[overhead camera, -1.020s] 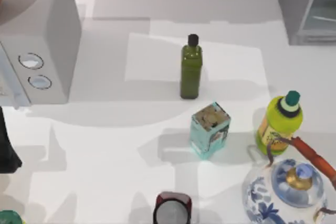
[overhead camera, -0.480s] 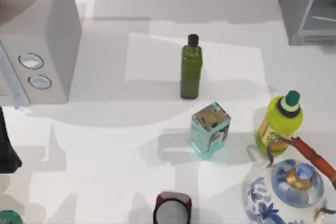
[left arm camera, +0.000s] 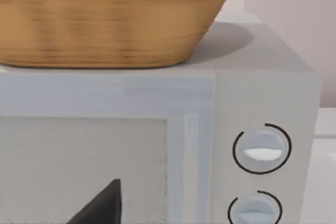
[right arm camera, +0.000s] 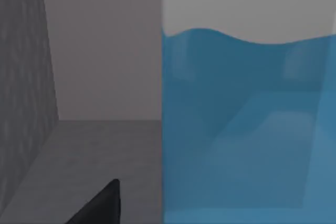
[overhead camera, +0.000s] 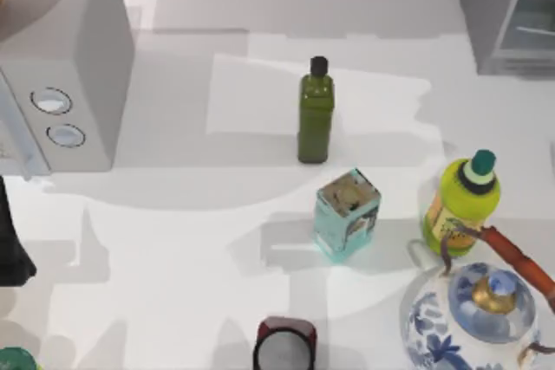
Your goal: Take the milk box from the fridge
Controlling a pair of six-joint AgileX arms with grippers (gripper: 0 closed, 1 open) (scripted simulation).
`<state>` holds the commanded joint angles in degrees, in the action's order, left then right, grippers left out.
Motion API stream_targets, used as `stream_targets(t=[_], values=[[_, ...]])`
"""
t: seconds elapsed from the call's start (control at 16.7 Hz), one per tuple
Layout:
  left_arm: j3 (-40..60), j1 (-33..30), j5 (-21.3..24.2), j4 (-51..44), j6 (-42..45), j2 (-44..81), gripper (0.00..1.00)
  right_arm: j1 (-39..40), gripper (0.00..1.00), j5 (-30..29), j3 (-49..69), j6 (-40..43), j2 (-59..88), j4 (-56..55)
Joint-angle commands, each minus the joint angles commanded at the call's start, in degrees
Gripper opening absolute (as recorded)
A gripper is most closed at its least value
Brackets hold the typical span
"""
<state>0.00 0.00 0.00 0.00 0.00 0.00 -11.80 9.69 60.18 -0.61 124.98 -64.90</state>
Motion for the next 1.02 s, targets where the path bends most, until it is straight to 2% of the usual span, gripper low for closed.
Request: stream_targets(t=[0.48,0.78,1.02], values=[[0.0,0.0,0.0,0.0,0.0,0.0,1.00,1.3,1.00,-1.3,15.9,0.1,8.2,7.6],[0.0,0.0,0.0,0.0,0.0,0.0,1.00,1.5,1.00,-1.5,17.4,0.1,9.0,8.6],[0.0,0.0,0.0,0.0,0.0,0.0,1.00,1.5,0.70,-1.5,17.4,0.1,9.0,8.6]])
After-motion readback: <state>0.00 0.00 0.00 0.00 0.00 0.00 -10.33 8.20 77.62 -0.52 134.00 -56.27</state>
